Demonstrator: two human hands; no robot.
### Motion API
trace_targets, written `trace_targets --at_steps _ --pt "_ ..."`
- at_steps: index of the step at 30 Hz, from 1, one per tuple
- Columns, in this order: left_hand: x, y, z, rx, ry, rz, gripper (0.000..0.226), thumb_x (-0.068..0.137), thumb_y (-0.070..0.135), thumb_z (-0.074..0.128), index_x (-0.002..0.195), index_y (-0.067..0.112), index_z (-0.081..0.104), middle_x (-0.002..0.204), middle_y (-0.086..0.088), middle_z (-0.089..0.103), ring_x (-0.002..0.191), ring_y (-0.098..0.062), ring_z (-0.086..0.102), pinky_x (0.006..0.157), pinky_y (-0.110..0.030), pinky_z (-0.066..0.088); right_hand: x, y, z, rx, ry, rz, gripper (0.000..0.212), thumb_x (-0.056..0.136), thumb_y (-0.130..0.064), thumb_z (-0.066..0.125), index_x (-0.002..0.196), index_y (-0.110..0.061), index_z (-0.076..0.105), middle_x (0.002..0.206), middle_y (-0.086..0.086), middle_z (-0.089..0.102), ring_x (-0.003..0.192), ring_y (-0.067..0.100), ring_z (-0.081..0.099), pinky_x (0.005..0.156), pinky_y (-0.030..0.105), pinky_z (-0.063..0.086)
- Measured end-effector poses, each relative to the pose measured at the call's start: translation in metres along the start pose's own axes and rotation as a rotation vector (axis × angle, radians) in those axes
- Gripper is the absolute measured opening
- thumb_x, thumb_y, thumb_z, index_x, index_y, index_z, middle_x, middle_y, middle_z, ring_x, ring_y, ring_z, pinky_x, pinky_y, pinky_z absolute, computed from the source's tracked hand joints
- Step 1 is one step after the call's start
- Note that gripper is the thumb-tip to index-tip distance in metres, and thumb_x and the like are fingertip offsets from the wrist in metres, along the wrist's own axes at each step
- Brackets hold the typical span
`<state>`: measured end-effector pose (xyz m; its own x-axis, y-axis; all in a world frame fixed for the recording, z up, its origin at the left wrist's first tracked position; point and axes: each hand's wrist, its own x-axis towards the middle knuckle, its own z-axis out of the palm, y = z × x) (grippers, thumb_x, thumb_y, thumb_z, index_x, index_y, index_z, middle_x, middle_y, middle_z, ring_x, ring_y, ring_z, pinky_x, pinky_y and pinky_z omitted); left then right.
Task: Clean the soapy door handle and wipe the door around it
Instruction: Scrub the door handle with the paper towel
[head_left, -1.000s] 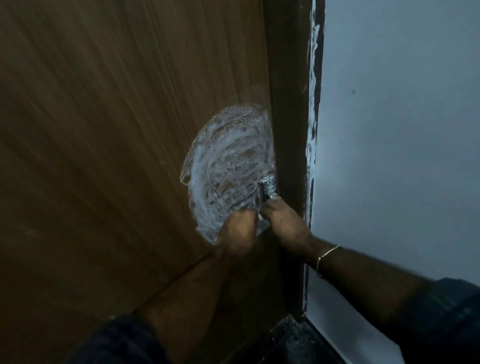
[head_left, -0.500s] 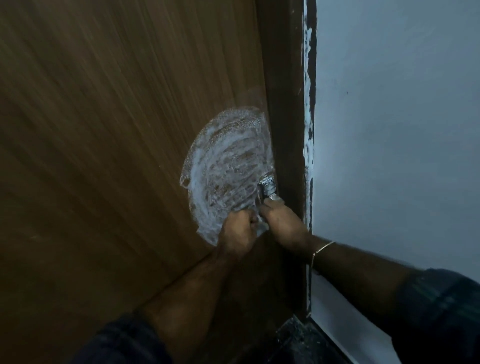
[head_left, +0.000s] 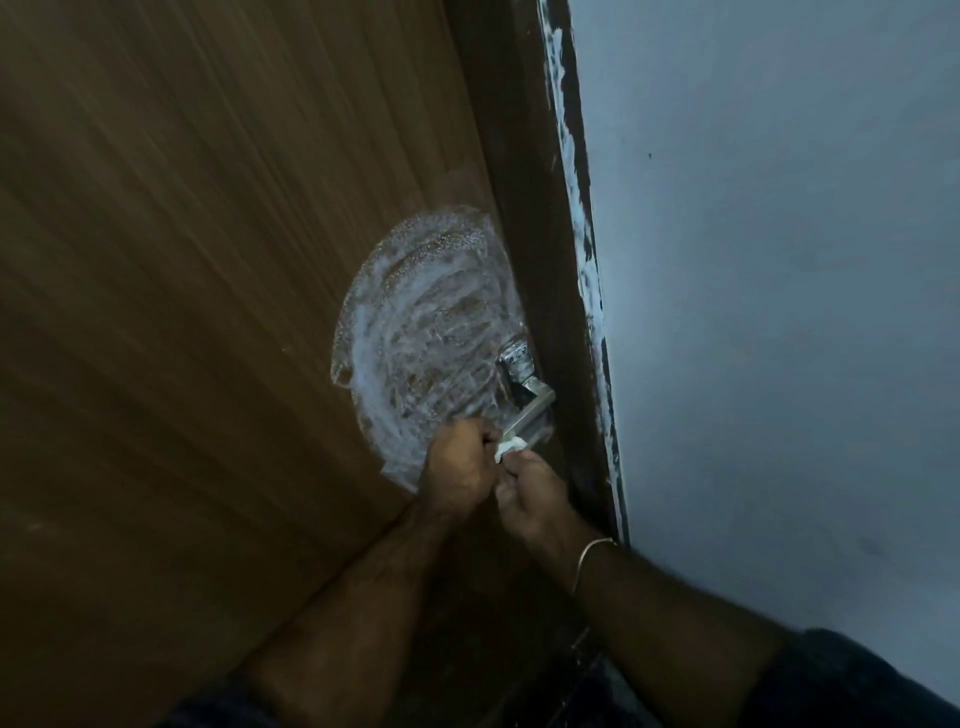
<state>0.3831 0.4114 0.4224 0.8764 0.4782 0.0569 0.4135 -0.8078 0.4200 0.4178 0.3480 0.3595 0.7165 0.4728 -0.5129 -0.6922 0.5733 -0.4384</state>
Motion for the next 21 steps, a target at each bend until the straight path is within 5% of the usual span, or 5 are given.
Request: trace_targets --at_steps 4,8,13,16,21 --pt "-0.001 0.004 -0.004 0.121 -0.053 0.077 0.016 0.096 0.011 0.061 0.106 0.014 0.074 0.098 -0.006 0.074 0.089 -0.021 0.068 0.077 -0.035 0.055 0.006 -0.014 0.004 0.219 -0.084 0.038 0.03 0.103 0.006 0.028 0.121 0.003 0.052 0.094 0.02 0.058 0.081 0.026 0.058 0.078 0.029 0.059" --pt "-0.002 0.003 -0.006 0.153 -0.102 0.122 0.017 0.1 0.012 0.057 0.11 0.013 0.071 0.102 -0.004 0.071 0.094 -0.02 0.066 0.077 -0.028 0.047 0.027 -0.037 0.002 0.295 -0.038 0.032 0.045 0.103 0.005 0.03 0.148 0.001 0.038 0.133 0.028 0.054 0.12 0.035 0.055 0.12 0.041 0.029" --pt "-0.001 0.001 -0.005 0.157 -0.107 0.113 0.02 0.101 0.01 0.054 0.112 0.014 0.069 0.105 -0.004 0.07 0.092 -0.017 0.063 0.077 -0.028 0.048 0.022 -0.033 0.001 0.287 -0.071 0.015 0.032 0.105 0.0 0.031 0.128 -0.01 0.051 0.106 0.008 0.056 0.097 0.016 0.06 0.112 0.03 0.041" --pt "0.001 0.002 -0.003 0.126 -0.094 0.122 0.013 0.098 0.011 0.056 0.098 0.018 0.067 0.097 -0.003 0.068 0.087 -0.017 0.061 0.073 -0.028 0.044 0.015 -0.02 -0.003 0.262 -0.105 0.084 0.022 0.106 -0.004 0.032 0.104 -0.013 0.052 0.085 0.005 0.063 0.067 0.01 0.068 0.061 0.019 0.058" --pt "0.002 0.002 0.002 0.114 -0.057 0.159 0.011 0.096 0.011 0.058 0.089 0.02 0.059 0.091 0.001 0.059 0.084 -0.015 0.055 0.072 -0.028 0.039 0.013 -0.016 -0.004 0.25 -0.141 0.042 0.022 0.104 -0.001 0.032 0.102 -0.009 0.052 0.095 0.014 0.061 0.082 0.021 0.063 0.08 0.033 0.049"
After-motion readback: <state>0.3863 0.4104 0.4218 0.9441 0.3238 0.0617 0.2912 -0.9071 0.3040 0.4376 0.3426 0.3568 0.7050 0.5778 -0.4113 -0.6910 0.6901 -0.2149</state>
